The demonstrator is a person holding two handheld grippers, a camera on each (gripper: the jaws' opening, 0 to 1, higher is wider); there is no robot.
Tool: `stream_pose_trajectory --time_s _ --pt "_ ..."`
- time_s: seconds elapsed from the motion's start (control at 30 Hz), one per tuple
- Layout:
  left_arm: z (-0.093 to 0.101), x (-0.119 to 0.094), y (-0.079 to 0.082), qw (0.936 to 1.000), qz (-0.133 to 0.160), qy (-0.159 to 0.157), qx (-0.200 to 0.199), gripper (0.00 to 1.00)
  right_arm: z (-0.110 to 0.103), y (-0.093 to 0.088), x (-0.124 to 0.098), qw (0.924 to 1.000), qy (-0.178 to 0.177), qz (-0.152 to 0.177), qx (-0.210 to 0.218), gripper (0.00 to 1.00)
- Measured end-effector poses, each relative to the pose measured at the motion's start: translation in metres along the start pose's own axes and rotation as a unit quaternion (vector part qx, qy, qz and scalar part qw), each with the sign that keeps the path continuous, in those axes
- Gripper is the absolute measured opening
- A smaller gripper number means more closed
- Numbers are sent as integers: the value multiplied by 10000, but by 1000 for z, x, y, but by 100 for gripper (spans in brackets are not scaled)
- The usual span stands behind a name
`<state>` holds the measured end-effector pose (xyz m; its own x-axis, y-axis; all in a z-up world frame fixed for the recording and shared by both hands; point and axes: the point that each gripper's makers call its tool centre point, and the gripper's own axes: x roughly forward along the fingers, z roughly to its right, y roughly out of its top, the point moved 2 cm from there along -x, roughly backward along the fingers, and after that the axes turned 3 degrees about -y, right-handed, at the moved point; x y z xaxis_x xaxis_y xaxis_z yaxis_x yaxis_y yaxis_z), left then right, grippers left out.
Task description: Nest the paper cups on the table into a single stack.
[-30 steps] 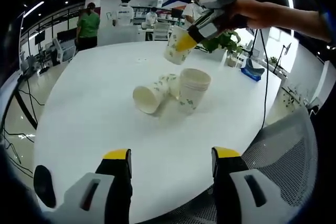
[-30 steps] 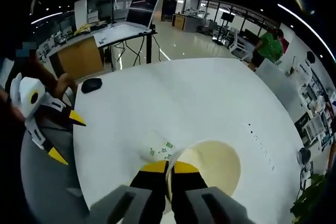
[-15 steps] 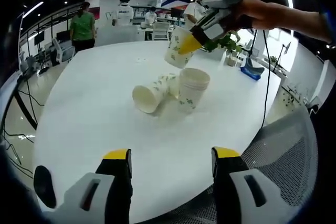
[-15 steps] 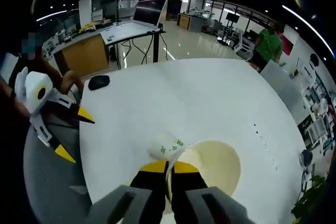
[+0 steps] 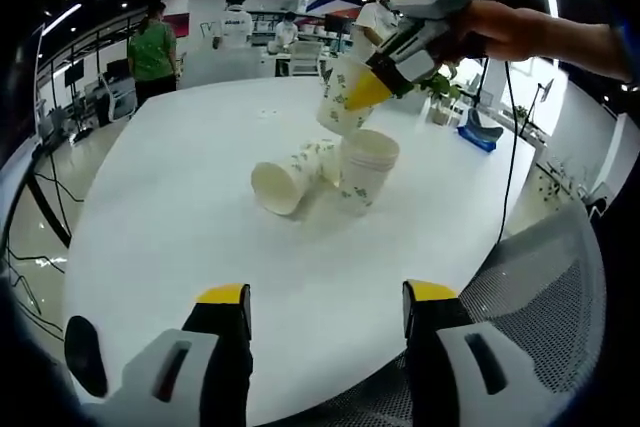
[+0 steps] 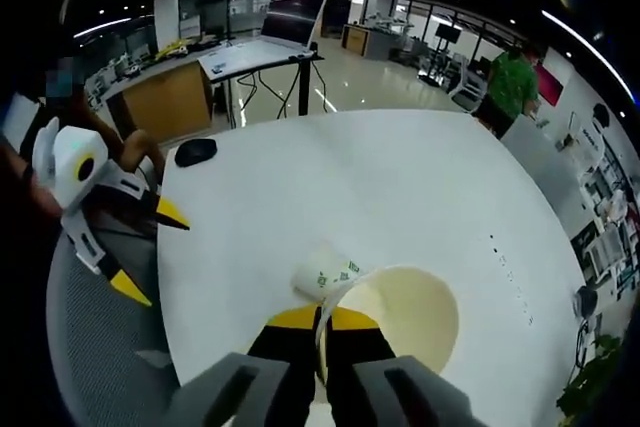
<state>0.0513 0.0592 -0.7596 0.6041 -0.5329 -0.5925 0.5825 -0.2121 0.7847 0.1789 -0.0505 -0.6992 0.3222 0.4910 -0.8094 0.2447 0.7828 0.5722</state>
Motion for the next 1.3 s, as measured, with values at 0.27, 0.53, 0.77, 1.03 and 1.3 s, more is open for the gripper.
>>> stream_pose_trajectory --time_s 0.27,0.53,0.77,1.03,1.3 --pt "2 -1 0 10000 -25 -7 14 60 -3 -6 -6 9999 -39 -29 -89 0" --pt "0 1 -2 10000 -55 -22 40 60 -9 -13 -8 9999 21 -82 -81 0" --pt "1 1 -2 10000 -65 -25 52 60 -16 -20 -7 9997 45 -183 -150 0" --pt "2 1 -2 10000 -68 -18 64 60 -20 -27 -9 9995 65 -274 -166 0" --pt "3 1 -1 9999 -75 -20 65 60 -20 -37 -4 9990 75 -381 -241 0"
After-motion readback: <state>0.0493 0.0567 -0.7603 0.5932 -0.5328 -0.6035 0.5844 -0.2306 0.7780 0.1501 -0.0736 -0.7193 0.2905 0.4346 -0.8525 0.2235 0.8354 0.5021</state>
